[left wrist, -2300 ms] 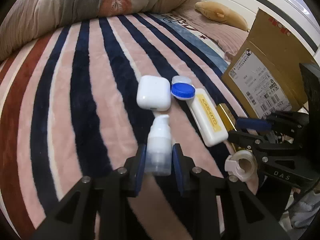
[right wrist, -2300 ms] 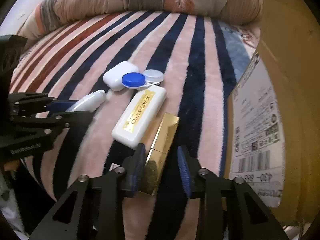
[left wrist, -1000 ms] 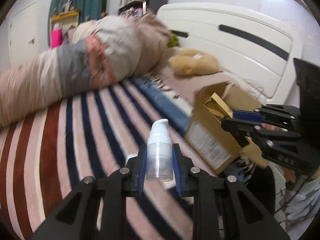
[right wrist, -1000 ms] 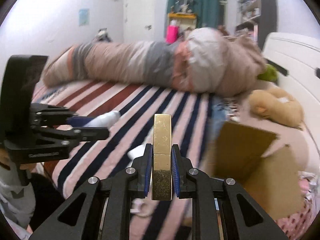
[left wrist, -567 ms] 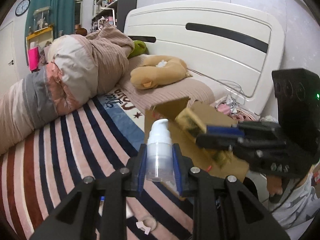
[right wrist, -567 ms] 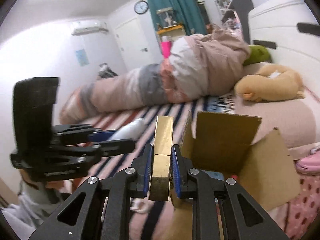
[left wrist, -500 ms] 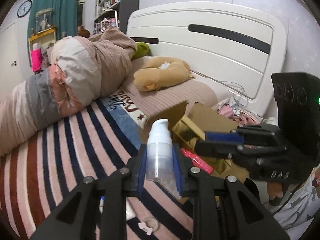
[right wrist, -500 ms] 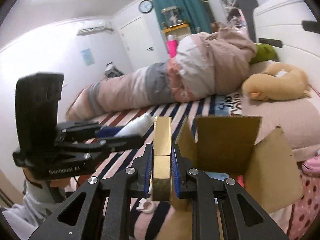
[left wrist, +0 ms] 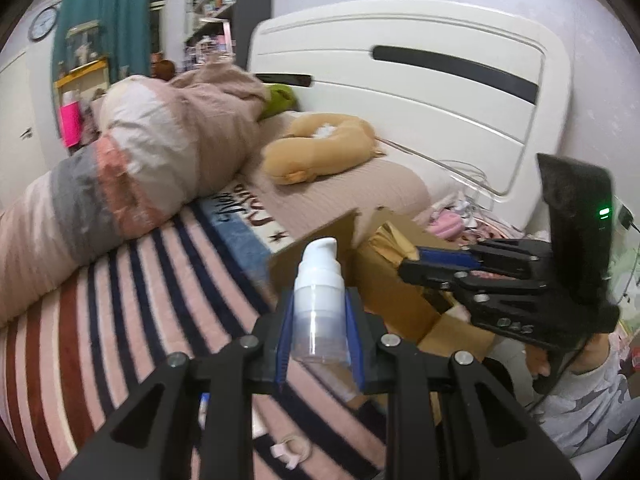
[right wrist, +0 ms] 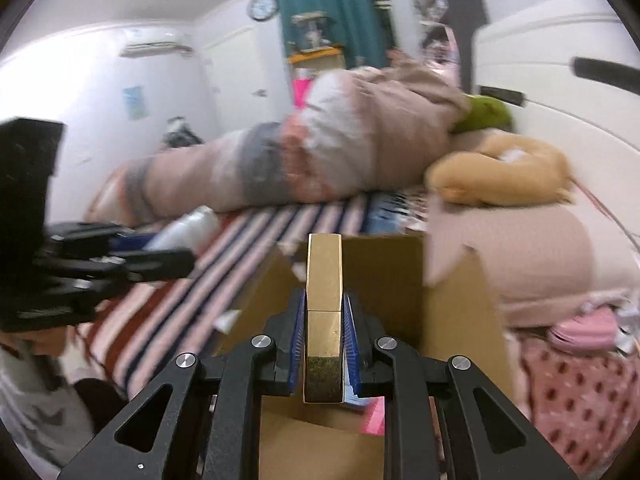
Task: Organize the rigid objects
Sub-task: 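Carry the pump bottle and gold tube into the box and open both grippers, then grasp the white earbud case with the left gripper while the right gripper grasps the tape roll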
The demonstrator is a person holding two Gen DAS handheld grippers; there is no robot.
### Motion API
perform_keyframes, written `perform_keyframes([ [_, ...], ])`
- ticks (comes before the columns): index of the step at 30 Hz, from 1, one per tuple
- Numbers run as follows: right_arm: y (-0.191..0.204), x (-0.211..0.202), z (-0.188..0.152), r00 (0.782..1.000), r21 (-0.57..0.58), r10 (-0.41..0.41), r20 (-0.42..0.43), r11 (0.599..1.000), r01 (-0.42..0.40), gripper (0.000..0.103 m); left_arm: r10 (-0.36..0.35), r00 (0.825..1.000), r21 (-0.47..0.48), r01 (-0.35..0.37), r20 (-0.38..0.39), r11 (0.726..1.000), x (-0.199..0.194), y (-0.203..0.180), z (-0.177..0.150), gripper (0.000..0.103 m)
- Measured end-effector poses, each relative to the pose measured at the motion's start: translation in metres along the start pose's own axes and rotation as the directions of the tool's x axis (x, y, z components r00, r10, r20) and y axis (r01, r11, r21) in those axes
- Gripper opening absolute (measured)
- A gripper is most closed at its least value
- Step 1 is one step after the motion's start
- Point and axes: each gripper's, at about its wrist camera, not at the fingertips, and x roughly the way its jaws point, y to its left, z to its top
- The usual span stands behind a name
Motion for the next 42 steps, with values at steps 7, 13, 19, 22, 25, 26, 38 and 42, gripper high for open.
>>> perform_keyframes([
  [7,-0.032,0.02,-0.021,0.991,-0.028,-0.099,-0.094,0.995,0.097,0.014,-0.037,0.995,0.038,0.041,-0.088,0.998,0.05,-0.032,0.012,0.021],
  [13,-0.041,0.023,-0.029,0.993,-0.053,-0.087,-0.086,0.995,0.083,0.014,-0.025,0.988,0.039,0.032,-0.154,0.999,0.078,-0.039,0.007,0.021],
  [19,-0.044,0.026,-0.032,0.996,-0.044,-0.048,-0.08,0.998,0.045,0.014,-0.019,0.982,0.045,0.028,-0.19,0.999,0.086,-0.039,0.0,0.021],
  [22,-0.045,0.026,-0.032,0.996,-0.037,-0.037,-0.079,0.999,0.034,0.014,-0.026,0.98,0.05,0.036,-0.196,0.998,0.085,-0.039,-0.002,0.021],
  [25,-0.045,0.026,-0.032,0.996,-0.038,-0.031,-0.082,0.999,0.028,0.014,-0.035,0.98,0.051,0.046,-0.195,0.998,0.081,-0.039,-0.003,0.022],
  [26,-0.045,0.026,-0.032,0.996,-0.04,-0.032,-0.083,0.999,0.029,0.014,-0.035,0.98,0.053,0.046,-0.194,0.998,0.08,-0.039,-0.003,0.022],
  [38,-0.02,0.011,-0.022,0.997,-0.066,-0.036,-0.073,0.997,0.031,0.014,0.003,0.995,-0.032,-0.006,-0.104,0.999,0.025,0.002,-0.023,0.046],
  [42,0.013,-0.001,-0.014,0.999,-0.098,0.035,-0.034,0.994,-0.038,0.014,0.05,0.997,-0.079,-0.056,-0.065,0.995,-0.004,0.033,-0.039,0.047],
])
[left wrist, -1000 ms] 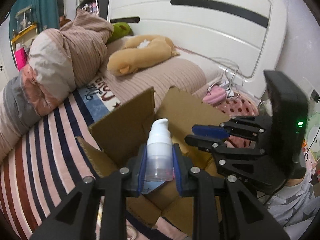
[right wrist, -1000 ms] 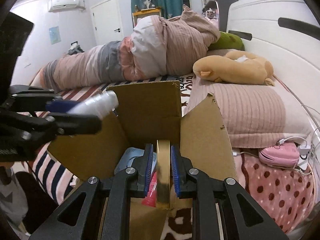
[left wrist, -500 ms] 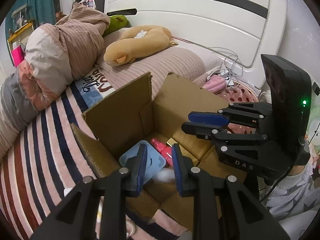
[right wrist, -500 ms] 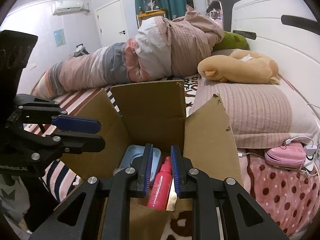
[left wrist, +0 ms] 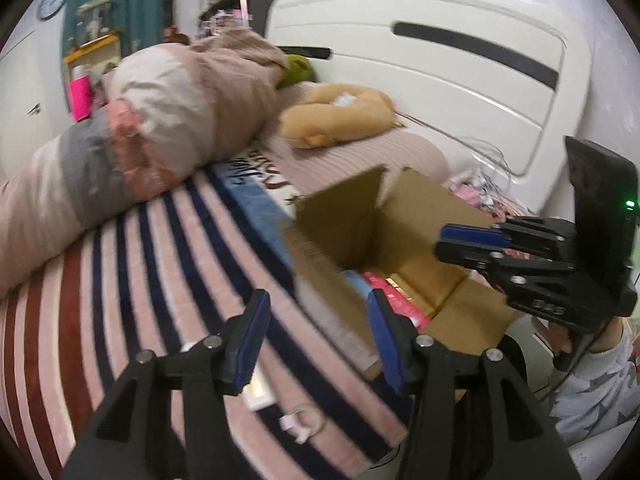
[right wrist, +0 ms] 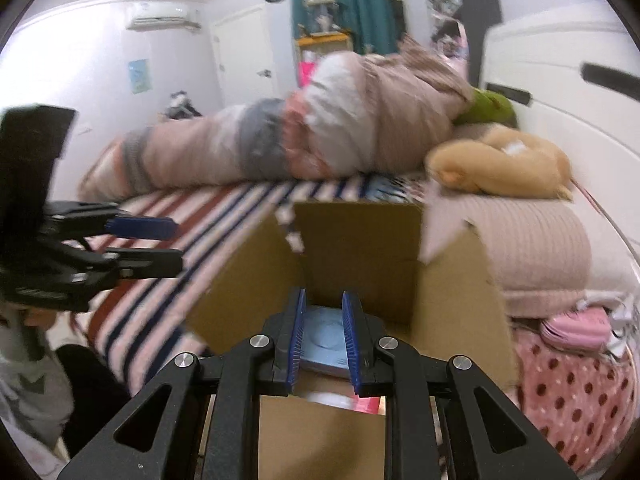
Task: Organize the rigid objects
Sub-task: 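Grasp the white earbud case with the left gripper while the right gripper grasps the tape roll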
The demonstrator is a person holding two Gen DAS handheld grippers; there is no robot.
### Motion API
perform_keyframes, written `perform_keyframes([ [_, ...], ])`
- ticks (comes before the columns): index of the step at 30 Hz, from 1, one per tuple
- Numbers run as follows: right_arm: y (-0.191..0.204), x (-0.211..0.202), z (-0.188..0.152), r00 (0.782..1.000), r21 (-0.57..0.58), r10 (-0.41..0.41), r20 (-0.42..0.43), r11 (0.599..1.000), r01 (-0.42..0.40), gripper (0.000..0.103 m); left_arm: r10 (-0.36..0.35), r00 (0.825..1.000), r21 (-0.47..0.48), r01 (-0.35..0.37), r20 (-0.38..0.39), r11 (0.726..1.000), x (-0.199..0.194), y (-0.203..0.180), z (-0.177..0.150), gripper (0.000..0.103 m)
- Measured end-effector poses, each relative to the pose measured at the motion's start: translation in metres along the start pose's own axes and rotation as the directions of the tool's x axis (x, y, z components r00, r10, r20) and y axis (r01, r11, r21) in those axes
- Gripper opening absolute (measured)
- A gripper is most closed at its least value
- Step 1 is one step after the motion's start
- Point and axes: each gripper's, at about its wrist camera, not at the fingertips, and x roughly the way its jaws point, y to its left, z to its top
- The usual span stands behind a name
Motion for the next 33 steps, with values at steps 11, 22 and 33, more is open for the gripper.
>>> perform_keyframes([
  [11,0.123,0.032,0.006,0.972,-0.146,0.227,-0.063,0.961,-0.234,0.027,0.095,0.995,-0.139,-0.093,0.009,0.986,-0.016,0.099,-0.068,0.057],
  [22,0.149,0.125,-0.06,0.953,-0.074,0.158,-0.258,0.98,-0.182,0.044,0.045,0.991,-0.13,-0.061,-0.125,0.99,0.083,0.148,-0.108,0.063],
  [33,0.116,0.155,-0.107,0.96,0.028,0.034,-0.278,0.999,-0.027,0.049,0.035,0.989,-0.157,-0.058,-0.146,0.986,0.15,0.15,-0.114,0.058],
])
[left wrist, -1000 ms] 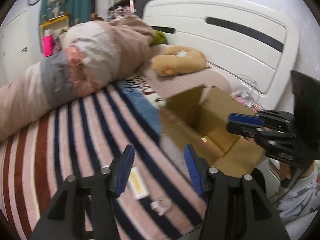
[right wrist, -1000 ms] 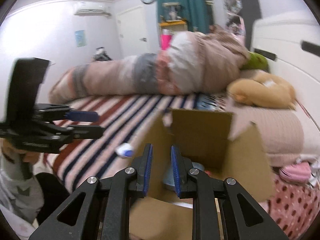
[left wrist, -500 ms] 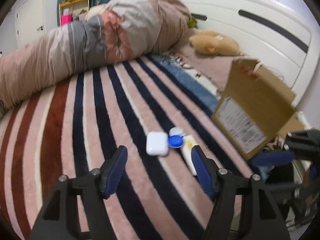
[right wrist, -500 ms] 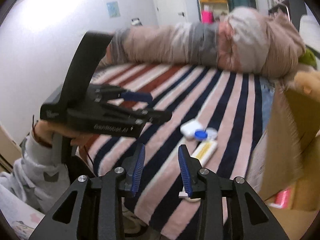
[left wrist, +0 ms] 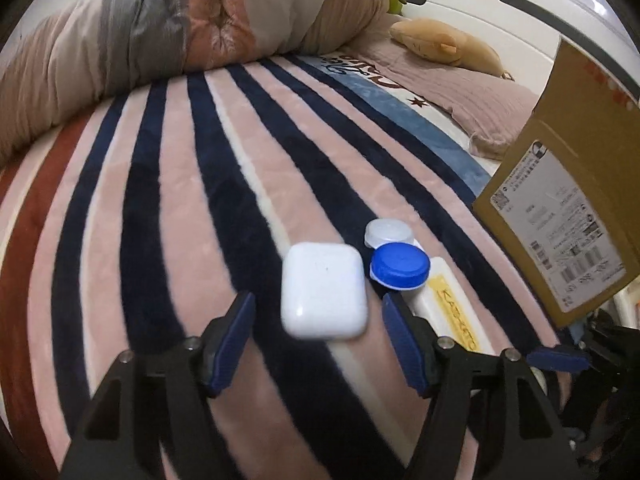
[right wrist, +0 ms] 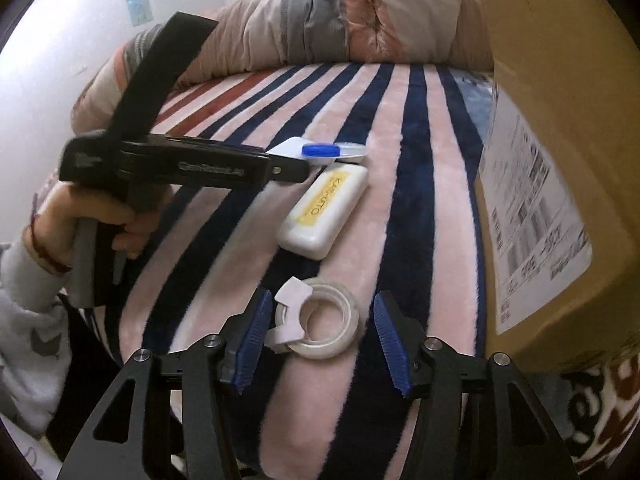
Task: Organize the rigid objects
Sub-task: 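Grasp the white earbud case with the left gripper while the right gripper grasps the tape roll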
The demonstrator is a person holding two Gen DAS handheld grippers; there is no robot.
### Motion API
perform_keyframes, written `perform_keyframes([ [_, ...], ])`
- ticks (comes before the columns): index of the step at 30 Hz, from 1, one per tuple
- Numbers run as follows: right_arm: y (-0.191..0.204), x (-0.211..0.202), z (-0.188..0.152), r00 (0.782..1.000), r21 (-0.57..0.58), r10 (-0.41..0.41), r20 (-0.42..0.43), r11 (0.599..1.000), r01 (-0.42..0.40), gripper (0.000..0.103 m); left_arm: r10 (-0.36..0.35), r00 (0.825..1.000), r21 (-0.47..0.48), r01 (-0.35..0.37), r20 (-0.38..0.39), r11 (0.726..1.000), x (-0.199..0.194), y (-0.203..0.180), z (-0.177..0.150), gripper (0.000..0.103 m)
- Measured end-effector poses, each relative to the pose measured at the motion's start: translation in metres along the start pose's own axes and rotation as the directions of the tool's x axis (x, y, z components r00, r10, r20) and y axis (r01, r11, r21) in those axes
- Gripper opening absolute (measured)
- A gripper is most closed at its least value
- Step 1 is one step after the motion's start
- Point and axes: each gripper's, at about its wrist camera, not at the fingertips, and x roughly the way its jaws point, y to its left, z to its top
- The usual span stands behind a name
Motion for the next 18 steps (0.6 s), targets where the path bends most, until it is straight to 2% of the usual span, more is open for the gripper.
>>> perform_keyframes([
  [1,-0.001,-0.001,-0.001,1.0,0.004,0.005,0.005,1.0,-0.005,0.049,0.01,1.0,0.002,-0.01,0.002,1.0,0.002,-0.001,0.001,0.055],
  [3,0.001,-0.003,-0.004,1.0,-0.003,0.007,0.011,1.0,-0.007,0.049,0.016,1.0,-0.003,-0.016,0.009,1.0,0.005,-0.001,0.003,0.041],
  [4,0.002,-0.003,-0.005,1.0,-0.006,0.009,0.012,1.0,-0.009,0.049,0.01,1.0,-0.002,-0.01,0.009,1.0,0.005,-0.001,0.005,0.04],
  [7,0.005,-0.01,-0.011,0.999,-0.003,0.045,0.019,0.999,-0.045,0.049,0.014,1.0,0.011,-0.014,-0.002,1.0,0.002,0.0,0.003,0.04],
  [13,0.006,-0.008,-0.007,0.999,-0.016,0.049,0.014,0.999,-0.049,0.049,0.002,0.996,0.02,0.0,-0.084,1.0,-0.018,0.002,-0.015,0.04],
  [18,0.009,-0.002,-0.006,1.0,-0.031,0.027,0.008,0.999,-0.027,0.049,0.004,0.999,-0.012,-0.005,-0.053,1.0,-0.021,0.003,-0.026,0.04],
])
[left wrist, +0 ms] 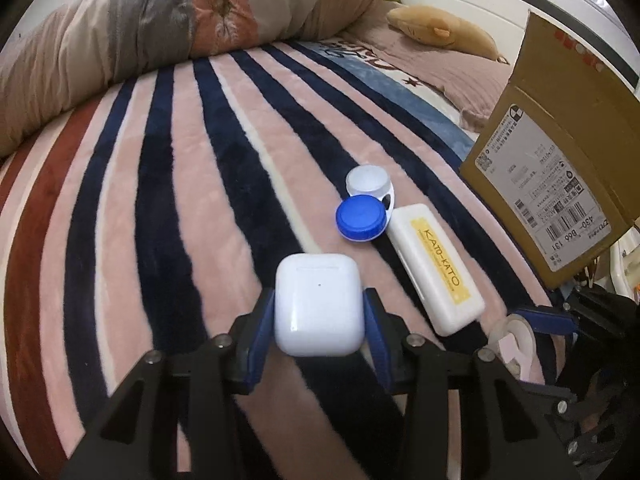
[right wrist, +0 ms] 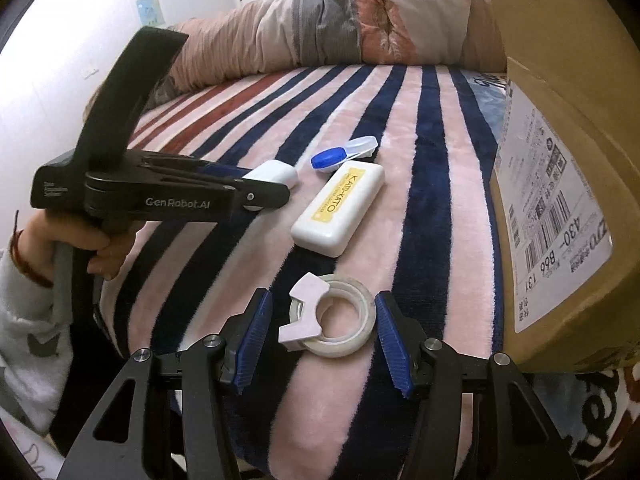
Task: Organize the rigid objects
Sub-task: 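Grasp the white earbud case with the left gripper while the right gripper grasps the tape roll, then carry the earbud case and tape roll into the box and release both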
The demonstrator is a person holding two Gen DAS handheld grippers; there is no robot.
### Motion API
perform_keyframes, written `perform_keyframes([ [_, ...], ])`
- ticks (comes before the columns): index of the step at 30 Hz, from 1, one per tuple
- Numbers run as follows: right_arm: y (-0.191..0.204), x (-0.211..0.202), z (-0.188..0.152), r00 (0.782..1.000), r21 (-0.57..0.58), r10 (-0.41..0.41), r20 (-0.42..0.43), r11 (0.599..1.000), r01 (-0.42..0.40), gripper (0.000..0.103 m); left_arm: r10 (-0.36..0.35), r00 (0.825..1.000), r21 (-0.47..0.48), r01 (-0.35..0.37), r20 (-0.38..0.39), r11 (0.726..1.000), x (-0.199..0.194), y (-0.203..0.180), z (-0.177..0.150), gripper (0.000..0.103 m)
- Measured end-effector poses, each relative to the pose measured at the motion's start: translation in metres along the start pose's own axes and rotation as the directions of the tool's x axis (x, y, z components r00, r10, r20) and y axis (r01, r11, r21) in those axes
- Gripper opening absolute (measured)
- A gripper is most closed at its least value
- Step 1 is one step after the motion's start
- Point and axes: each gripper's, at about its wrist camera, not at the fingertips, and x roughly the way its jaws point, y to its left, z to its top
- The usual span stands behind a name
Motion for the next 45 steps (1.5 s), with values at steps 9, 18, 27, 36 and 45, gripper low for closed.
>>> perform_keyframes([
  [9,0.008,0.0,0.0,0.998,-0.04,-0.068,0.015,0.997,0.068,0.037,0.038,0.999,0.007,-0.039,0.024,0.999,-0.002,-0.004,-0.002,0.04],
  [18,0.028,-0.039,0.026,0.993,-0.119,0.002,0.119,0.993,0.012,0.037,0.058,0.993,-0.01,-0.057,0.105,0.998,-0.066,-0.003,-0.006,0.04],
  [27,0.031,-0.108,0.06,0.962,-0.176,0.024,0.274,0.984,0.026,0.037,0.042,0.965,0.051,-0.057,0.257,0.997,-0.16,-0.049,0.018,0.04],
  [36,-0.059,-0.168,0.063,0.917,0.015,-0.14,0.373,0.989,0.145,0.037,-0.091,0.947,0.206,0.027,0.309,0.978,-0.179,-0.142,0.068,0.04],
  [45,-0.139,-0.168,0.042,0.933,0.102,-0.245,0.262,0.969,0.226,0.038,-0.164,0.961,0.302,0.092,0.223,0.949,-0.135,-0.226,0.104,0.04],
])
